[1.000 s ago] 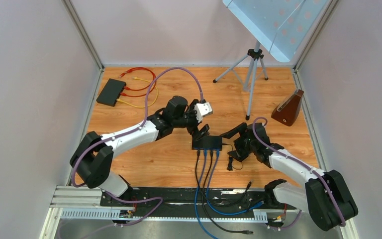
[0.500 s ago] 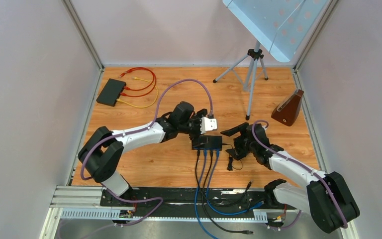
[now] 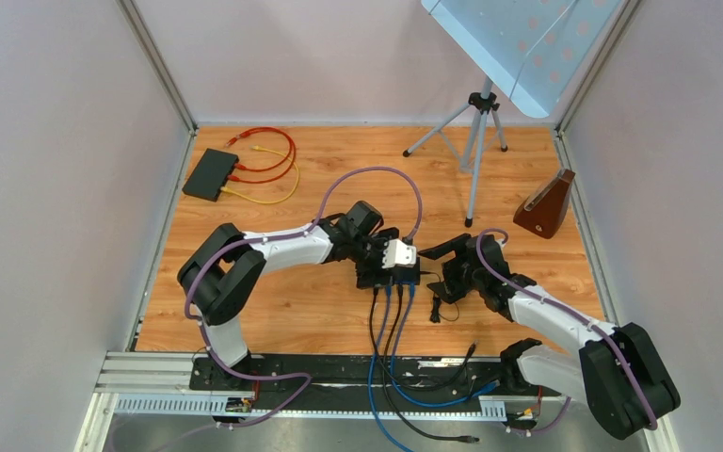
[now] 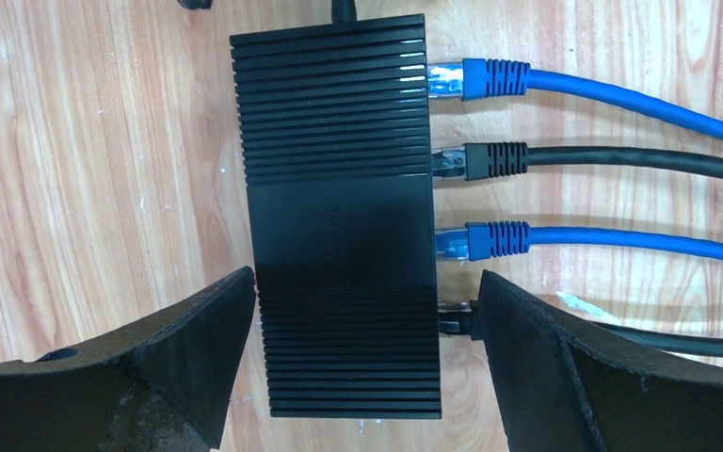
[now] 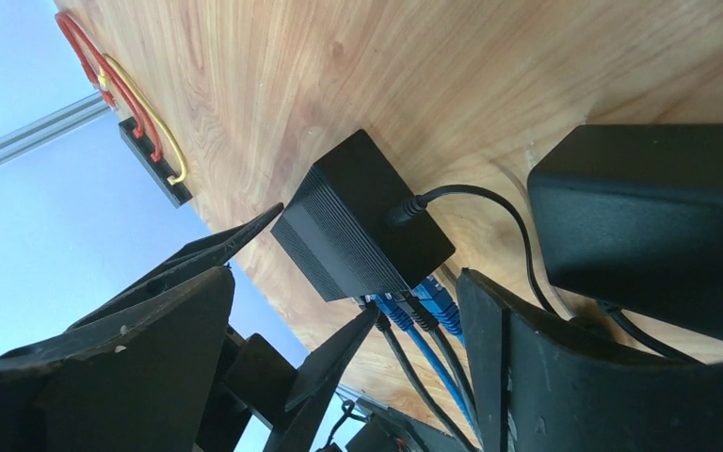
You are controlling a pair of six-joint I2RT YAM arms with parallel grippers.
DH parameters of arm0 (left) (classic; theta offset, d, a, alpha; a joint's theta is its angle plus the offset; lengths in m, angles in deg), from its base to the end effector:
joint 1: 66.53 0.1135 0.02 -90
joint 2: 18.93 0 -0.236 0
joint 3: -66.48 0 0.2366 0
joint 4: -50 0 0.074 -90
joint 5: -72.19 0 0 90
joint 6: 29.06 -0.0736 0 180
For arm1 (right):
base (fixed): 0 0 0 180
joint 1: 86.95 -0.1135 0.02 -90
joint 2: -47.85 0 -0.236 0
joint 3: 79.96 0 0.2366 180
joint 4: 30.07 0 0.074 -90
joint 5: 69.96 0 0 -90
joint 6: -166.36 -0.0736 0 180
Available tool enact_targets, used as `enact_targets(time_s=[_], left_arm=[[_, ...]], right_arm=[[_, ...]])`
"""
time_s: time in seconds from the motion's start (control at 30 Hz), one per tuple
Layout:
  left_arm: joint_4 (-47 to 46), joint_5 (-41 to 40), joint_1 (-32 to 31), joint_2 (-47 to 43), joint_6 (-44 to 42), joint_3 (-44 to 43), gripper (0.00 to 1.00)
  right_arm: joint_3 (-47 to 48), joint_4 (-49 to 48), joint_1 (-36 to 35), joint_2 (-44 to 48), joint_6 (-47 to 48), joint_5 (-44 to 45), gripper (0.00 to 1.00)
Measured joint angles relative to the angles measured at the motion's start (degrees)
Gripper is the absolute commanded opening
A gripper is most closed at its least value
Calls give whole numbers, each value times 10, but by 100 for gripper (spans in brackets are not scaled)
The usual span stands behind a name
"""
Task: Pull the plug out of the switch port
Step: Pull the connector from the switch port.
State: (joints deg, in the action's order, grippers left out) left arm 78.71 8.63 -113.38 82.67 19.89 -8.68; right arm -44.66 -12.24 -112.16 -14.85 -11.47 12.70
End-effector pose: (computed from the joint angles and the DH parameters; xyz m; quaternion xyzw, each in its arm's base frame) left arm 0.2218 -0.2845 0.1245 0.6939 0.6212 -0.2327 0.2801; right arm 0.1999 0.1045 0.1100 0.4587 0.8010 0.3496 0.1603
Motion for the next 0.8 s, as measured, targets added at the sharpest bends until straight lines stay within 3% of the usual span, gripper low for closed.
enact_targets(time_s=[0.53,0.8], left_arm=[[49,-7,-3,34,-7,-47,88],[63,-14,-5,47,-3,-62,79]], right_arm=[[-8,-5,0,-1,-10,7,83],[-12,-8,0,-4,-31,13,66]])
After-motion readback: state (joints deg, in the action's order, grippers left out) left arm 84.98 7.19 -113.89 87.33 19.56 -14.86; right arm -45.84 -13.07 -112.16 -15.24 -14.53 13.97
